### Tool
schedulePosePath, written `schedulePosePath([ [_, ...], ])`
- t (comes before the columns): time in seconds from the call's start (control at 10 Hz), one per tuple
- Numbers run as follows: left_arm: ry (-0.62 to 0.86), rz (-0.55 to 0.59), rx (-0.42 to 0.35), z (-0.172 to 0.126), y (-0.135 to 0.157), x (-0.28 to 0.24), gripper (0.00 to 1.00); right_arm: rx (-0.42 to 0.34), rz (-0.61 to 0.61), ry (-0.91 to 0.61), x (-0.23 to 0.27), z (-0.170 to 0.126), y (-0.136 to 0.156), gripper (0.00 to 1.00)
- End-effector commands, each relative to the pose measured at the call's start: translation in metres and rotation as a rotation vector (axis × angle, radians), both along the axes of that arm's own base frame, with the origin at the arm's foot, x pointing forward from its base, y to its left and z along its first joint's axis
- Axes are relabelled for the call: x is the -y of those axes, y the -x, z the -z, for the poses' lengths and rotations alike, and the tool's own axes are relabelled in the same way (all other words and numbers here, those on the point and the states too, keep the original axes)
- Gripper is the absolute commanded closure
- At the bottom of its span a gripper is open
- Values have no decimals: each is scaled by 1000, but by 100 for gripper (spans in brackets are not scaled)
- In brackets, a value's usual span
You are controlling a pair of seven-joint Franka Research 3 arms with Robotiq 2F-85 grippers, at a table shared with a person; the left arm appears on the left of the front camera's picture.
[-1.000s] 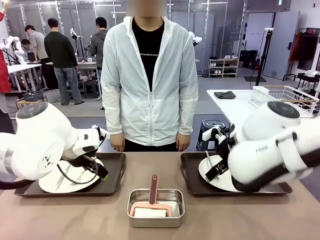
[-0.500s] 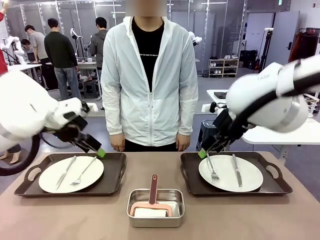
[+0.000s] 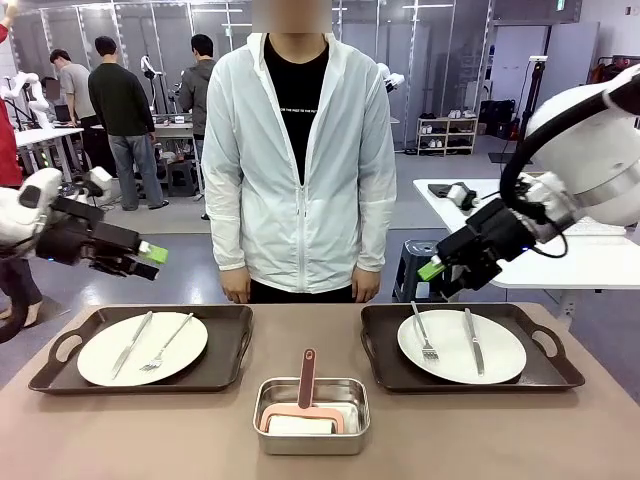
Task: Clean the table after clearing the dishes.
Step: When the left (or right) Handle tray is removed, use the left hand (or right hand) to clean the left (or right) side of the table with the Lint Roller.
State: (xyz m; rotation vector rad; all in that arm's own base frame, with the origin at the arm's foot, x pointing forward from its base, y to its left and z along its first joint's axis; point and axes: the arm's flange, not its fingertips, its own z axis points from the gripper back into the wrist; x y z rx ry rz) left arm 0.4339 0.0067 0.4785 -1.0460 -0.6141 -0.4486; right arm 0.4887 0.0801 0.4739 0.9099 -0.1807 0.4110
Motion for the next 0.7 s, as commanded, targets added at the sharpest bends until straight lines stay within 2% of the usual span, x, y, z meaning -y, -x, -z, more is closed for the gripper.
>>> schedulePosePath([
  [0.0, 130, -63, -32, 8, -1, -28, 0, -63, 55, -151, 40, 5, -2, 0],
  [0.1, 159, -127, -68, 8, 8, -52, 0, -52, 72, -218, 69, 3, 5, 0],
  [0.3, 236, -166, -84, 5, 22, -91, 0, -23, 144, -274, 118, 0, 15, 0],
  [0.5, 264, -282, -46, 3, 43, -131, 0, 12, 231, -298, 178, 0, 28, 0],
  [0.6, 264, -319, -71, 3, 55, -151, 0, 21, 303, -327, 208, 1, 38, 0],
])
